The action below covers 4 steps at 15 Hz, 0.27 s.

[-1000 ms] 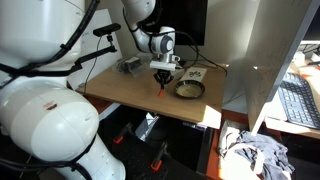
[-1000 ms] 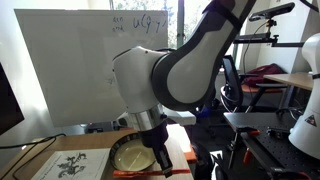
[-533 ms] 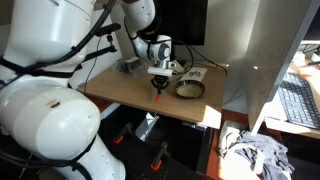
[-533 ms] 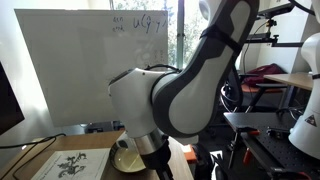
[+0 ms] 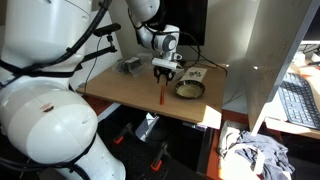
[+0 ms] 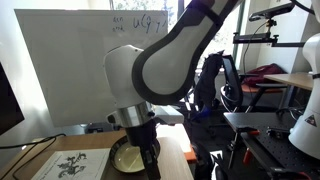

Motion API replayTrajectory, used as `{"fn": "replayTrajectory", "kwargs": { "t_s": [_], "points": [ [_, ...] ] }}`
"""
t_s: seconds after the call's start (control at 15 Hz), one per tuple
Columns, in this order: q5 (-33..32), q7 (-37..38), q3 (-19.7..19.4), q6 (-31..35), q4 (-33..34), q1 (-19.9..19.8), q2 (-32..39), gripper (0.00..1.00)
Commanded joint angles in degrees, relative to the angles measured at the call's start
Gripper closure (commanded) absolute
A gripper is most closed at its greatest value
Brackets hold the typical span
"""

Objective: Remove the pen from the bowl and out it on the left side of the bowl

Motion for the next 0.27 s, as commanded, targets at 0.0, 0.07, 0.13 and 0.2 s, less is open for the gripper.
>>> {"fn": "replayTrajectory", "kwargs": {
  "t_s": [0.0, 0.07, 0.13, 0.2],
  "points": [
    [8.35, -6.52, 2.87, -2.21, -8.36, -5.0, -11.25, 0.08],
    [9.32, -6.59, 2.03, -3.53, -9.81, -4.95, -14.01, 0.01],
    [9.2, -5.83, 0.79, -4.76, -11.09, -4.45, -16.49, 0.0],
    [6.63, -3.34, -0.87, -6.51, -11.79, -3.17, -18.31, 0.0]
  ]
}}
